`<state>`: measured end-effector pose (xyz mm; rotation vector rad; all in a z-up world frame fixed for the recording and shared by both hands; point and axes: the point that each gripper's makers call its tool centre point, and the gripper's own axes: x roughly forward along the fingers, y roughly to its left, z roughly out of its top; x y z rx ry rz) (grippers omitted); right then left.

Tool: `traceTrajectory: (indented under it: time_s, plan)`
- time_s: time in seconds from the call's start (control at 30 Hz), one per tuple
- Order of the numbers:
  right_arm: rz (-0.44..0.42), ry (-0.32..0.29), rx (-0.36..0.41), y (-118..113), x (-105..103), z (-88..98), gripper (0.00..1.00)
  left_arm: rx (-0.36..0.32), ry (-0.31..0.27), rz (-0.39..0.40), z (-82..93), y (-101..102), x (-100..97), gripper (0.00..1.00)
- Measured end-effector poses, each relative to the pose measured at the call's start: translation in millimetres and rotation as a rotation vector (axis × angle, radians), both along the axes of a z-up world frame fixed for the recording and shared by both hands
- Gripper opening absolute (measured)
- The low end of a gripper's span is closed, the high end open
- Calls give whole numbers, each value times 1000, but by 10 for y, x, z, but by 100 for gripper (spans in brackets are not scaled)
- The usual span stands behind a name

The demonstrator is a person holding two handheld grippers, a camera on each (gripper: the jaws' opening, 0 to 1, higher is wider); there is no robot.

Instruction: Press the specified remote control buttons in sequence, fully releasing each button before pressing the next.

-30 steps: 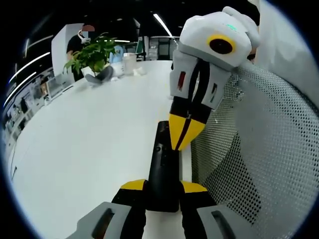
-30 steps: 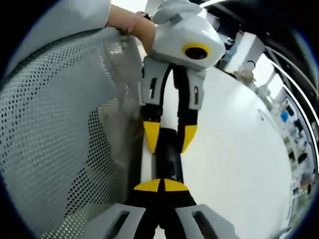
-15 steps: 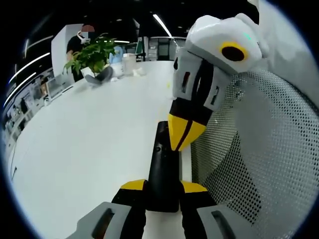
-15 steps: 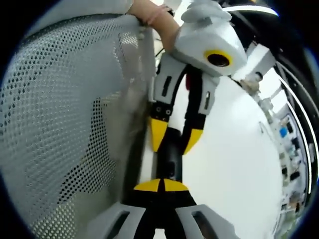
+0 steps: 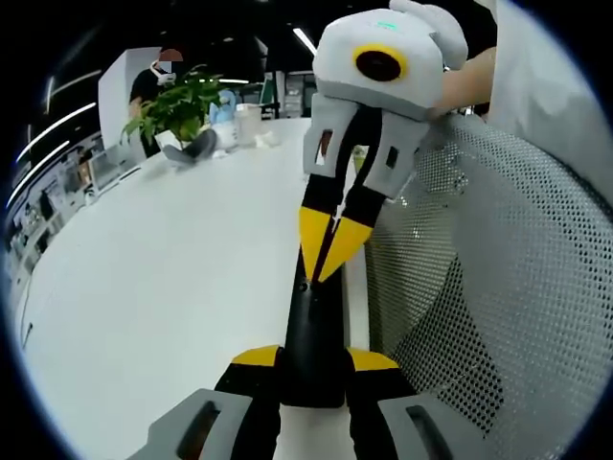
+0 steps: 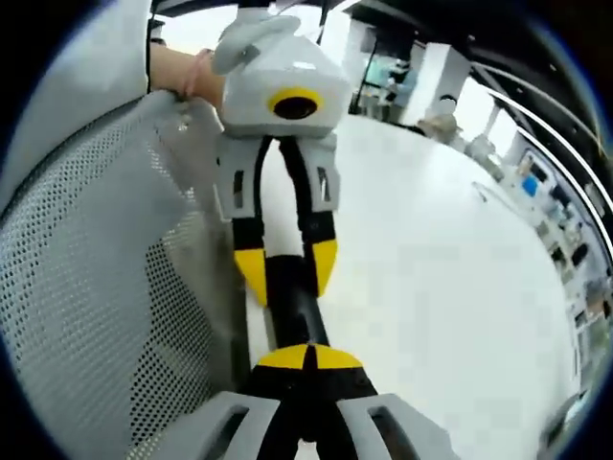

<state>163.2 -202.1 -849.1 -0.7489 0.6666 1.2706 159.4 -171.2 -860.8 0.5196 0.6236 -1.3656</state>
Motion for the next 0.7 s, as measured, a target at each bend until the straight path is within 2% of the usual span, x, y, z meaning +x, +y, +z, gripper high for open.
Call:
traceTrajectory:
  time_s: [0.33, 0.53, 0.7]
  plan:
    - [3, 57, -6, 29, -33, -15, 0, -1, 0, 1, 1, 0, 0, 25]
    - [-20, 165, -23, 35, -20, -18, 0, -1, 1, 0, 4, 0, 0, 25]
    - [11, 205, -56, 40, -27, -26, 0, 0, 1, 0, 5, 1, -1, 25]
